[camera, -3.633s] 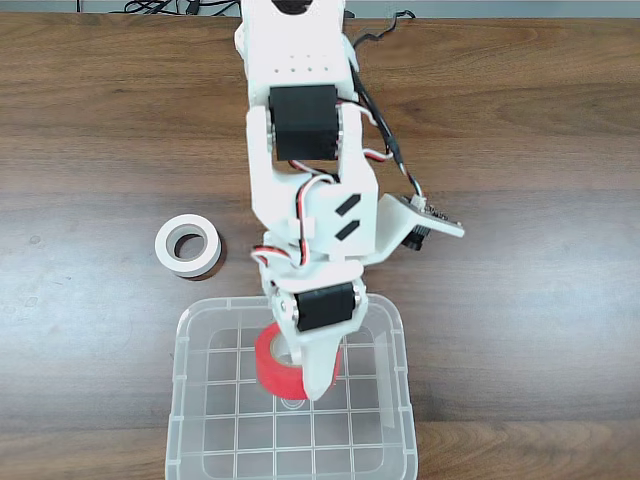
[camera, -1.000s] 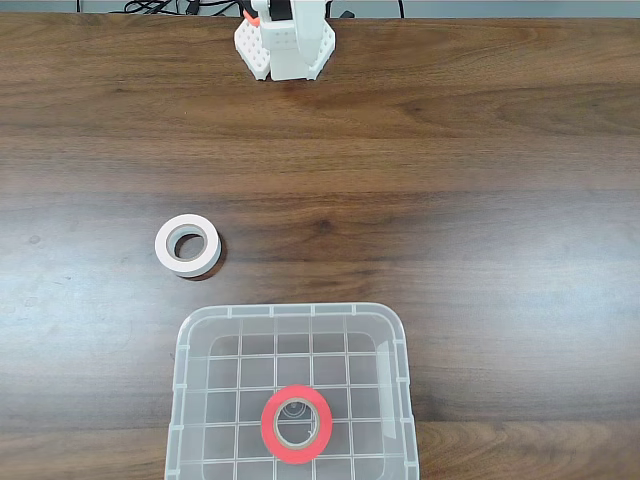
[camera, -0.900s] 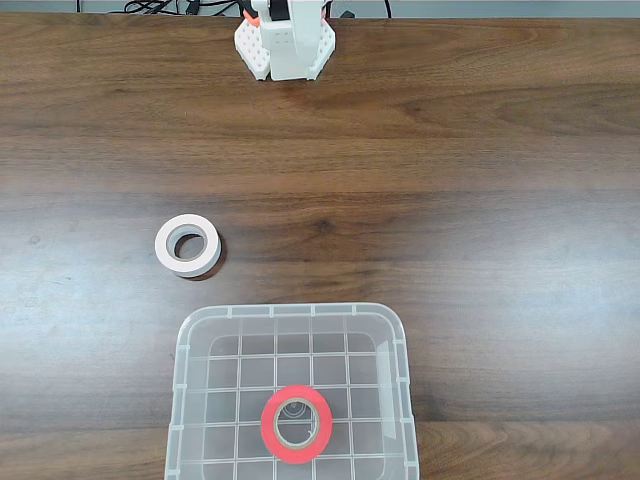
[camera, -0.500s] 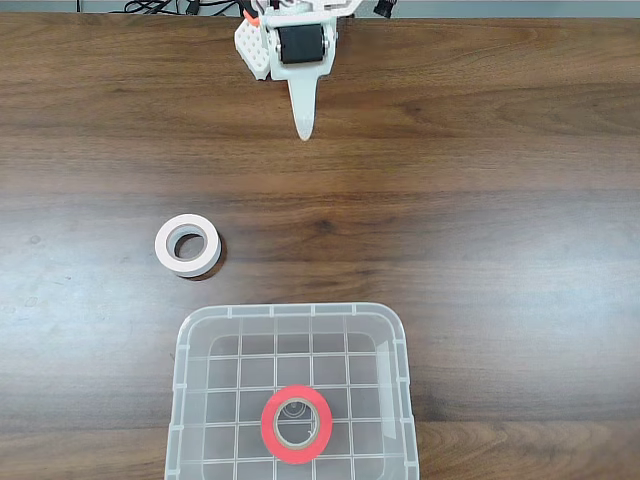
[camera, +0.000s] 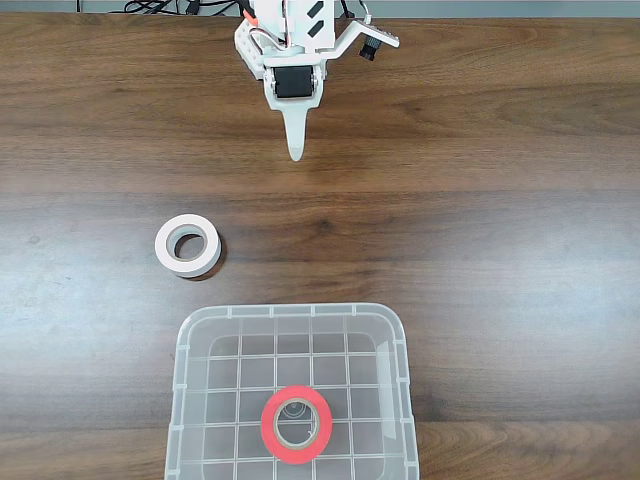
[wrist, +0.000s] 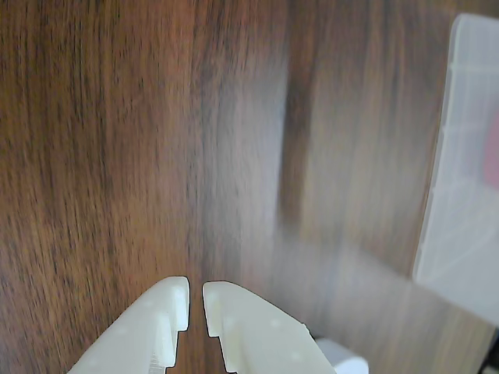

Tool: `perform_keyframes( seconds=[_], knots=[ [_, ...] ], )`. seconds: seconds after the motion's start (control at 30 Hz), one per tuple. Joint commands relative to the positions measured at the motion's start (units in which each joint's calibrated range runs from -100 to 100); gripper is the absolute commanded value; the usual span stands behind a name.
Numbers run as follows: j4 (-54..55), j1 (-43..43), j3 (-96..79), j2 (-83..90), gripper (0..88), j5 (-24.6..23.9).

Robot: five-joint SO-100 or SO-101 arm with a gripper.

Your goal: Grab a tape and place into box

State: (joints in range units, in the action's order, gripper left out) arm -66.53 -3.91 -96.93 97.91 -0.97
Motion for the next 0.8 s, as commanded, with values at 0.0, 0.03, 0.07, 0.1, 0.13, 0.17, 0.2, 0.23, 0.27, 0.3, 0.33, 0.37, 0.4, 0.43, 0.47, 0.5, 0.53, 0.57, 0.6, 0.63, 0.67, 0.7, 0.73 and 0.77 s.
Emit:
perform_keyframes(
  seconds=[0.0,0.03,0.07,0.1,0.13,0.17,0.2,0.23,0.27,0.3,0.33,0.37,0.4,0.43,0.47,0.5,0.53,0.57,0.6,0.63,0.67,0.7,0.73,0.77],
  knots=[
    [-0.8,3.2,0.5,1.0,1.2,0.1],
    [-0.9,3.4,0.4,1.0,1.2,0.1],
    [-0.9,3.4,0.4,1.0,1.2,0.1],
    [-1.2,3.4,0.4,1.0,1.2,0.1],
    [-1.4,3.4,0.4,1.0,1.3,0.1],
    [-1.4,3.4,0.4,1.0,1.3,0.1],
    [-1.5,3.4,0.4,1.0,1.3,0.1],
    [-1.5,3.4,0.4,1.0,1.3,0.1],
    [-1.5,3.4,0.4,1.0,1.3,0.1],
    [-1.5,3.4,0.4,1.0,1.3,0.1],
    [-1.5,3.4,0.4,1.0,1.3,0.1],
    [-1.5,3.4,0.4,1.0,1.3,0.1],
    [-1.5,3.4,0.4,1.0,1.3,0.1],
    [-1.5,3.4,0.4,1.0,1.3,0.1],
    [-1.5,3.4,0.4,1.0,1.3,0.1],
    [-1.5,3.4,0.4,1.0,1.3,0.1],
    [-1.5,3.4,0.4,1.0,1.3,0.1],
    [-1.5,3.4,0.4,1.0,1.3,0.1],
    [-1.5,3.4,0.4,1.0,1.3,0.1],
    [-1.5,3.4,0.4,1.0,1.3,0.1],
    [-1.5,3.4,0.4,1.0,1.3,0.1],
    [-1.5,3.4,0.4,1.0,1.3,0.1],
    [-1.5,3.4,0.4,1.0,1.3,0.1],
    [-1.5,3.4,0.4,1.0,1.3,0.1]
  ],
)
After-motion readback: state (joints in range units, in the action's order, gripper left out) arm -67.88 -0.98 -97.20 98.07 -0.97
